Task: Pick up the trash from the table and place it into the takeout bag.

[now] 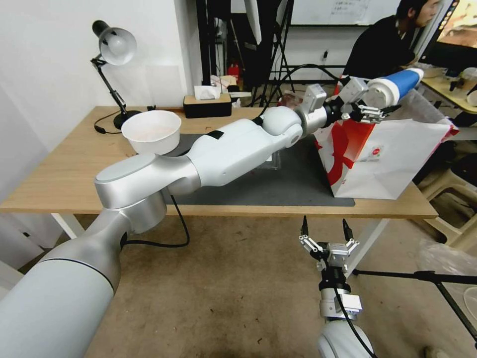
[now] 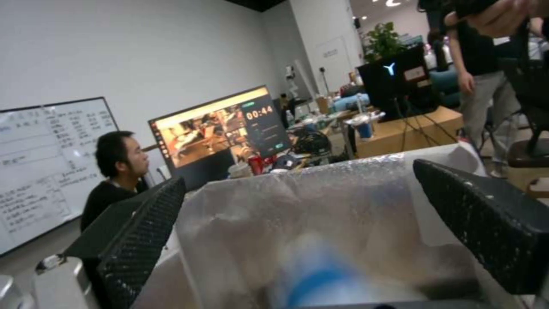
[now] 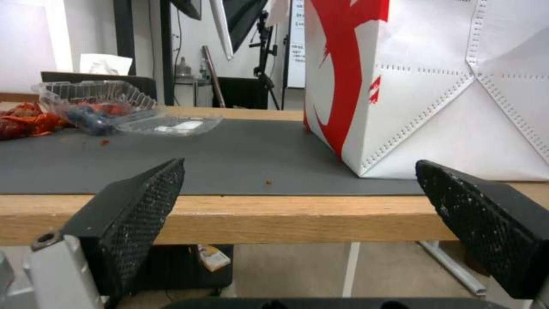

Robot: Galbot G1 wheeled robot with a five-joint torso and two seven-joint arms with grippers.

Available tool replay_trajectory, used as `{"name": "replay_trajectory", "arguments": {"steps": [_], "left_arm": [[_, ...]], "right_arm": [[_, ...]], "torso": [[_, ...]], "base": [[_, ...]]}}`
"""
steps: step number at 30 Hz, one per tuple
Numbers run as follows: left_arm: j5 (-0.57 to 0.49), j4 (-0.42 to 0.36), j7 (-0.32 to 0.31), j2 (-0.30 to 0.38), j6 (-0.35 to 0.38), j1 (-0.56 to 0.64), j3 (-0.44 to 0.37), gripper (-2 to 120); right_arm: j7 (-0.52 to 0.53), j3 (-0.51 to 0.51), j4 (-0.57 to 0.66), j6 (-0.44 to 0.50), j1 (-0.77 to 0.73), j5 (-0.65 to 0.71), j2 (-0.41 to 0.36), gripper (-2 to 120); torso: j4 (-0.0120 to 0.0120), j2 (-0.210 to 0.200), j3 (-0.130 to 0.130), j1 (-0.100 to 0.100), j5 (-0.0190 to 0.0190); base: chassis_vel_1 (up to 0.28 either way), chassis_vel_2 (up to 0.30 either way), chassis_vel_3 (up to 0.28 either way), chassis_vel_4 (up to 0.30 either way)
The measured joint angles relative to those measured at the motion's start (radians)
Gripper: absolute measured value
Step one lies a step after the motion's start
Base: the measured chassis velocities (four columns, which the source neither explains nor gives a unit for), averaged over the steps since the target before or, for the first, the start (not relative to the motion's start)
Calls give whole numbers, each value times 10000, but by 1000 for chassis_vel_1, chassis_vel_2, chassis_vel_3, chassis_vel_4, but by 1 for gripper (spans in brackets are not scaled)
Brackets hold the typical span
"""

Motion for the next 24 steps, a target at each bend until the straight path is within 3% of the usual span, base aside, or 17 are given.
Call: {"name": "replay_trajectory", "arguments": {"steps": [8,10,18,24], "left_arm": [[18,-394,-658,372,65,163,-506,100],[-398,-1042,-1170,844,260,296,-742,100],[-644,-1741,-1666,1721,471,889,-1572,100],[-676,-2721,-2129,2798,796,2067,-2435,100]], "right_arm": [[2,20,56,-12,0,3,-13,100],[5,25,66,-26,6,12,-29,100],[8,22,66,-36,1,14,11,100],[27,98,94,-42,-82,11,22,100]], "torso": [[0,0,0,0,0],[0,0,0,0,-1],[1,0,0,0,-3],[2,0,0,0,-2]], "base": [[0,0,0,0],[0,0,0,0],[0,0,0,0],[0,0,0,0]]}}
